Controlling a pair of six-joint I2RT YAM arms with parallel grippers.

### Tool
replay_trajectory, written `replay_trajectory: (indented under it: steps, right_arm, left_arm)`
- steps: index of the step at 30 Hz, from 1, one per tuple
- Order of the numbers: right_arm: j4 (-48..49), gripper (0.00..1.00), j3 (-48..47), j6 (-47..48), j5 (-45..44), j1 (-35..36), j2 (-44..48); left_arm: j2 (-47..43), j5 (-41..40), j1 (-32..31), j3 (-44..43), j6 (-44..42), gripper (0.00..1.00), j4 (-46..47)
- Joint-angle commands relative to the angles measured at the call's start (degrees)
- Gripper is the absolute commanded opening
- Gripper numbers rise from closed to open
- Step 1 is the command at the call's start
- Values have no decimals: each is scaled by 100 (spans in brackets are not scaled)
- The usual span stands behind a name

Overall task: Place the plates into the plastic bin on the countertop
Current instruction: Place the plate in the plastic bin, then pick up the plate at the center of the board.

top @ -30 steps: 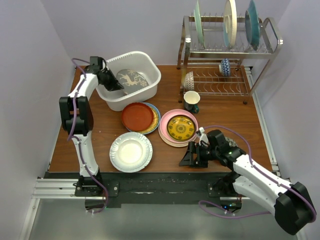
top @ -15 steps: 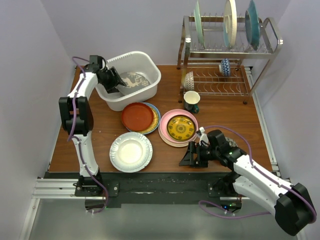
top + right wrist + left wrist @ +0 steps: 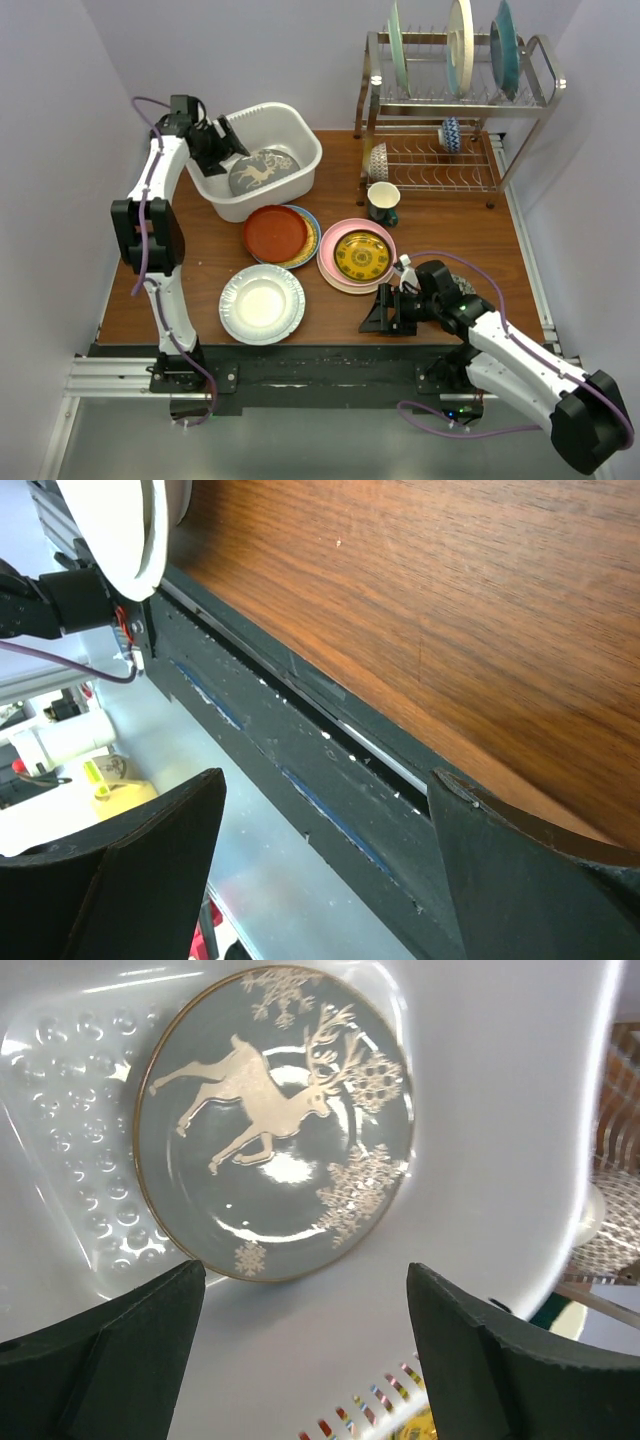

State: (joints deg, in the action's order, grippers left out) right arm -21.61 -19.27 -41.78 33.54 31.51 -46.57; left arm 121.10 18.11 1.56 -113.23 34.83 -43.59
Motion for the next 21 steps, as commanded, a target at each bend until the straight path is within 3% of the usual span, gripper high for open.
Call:
replay_trajectory:
  steps: [1,4,5,9,13,16,21]
  right_arm:
    - [-81,86,-139,74,-67,31,113]
    - [-72,86,-165,82,-76,31,104]
    - [-81,86,-165,82,-76,22,95]
    - [-195,86,-226,126,-163,22,95]
    - [-274,86,-367,188,-225,31,60]
    - [-362,86,-473,232,-321,22,-10]
    - [-362,86,-525,197,-401,31,-72]
  left_arm:
    - [-981,184,37,-366,-90,87,26]
    - [-1272,377,20,-358,-125,89,18]
    - [-1447,404,-7,-358,-152,100,-26]
    - [-1922,404,-331,-96,-336,100,-158]
    - [-2283,211,-1094,187,-494,100,-360]
    - [-2633,44,-1683,809,-381,100,-185]
    - [-3153,17,-2151,2321,67,99,649]
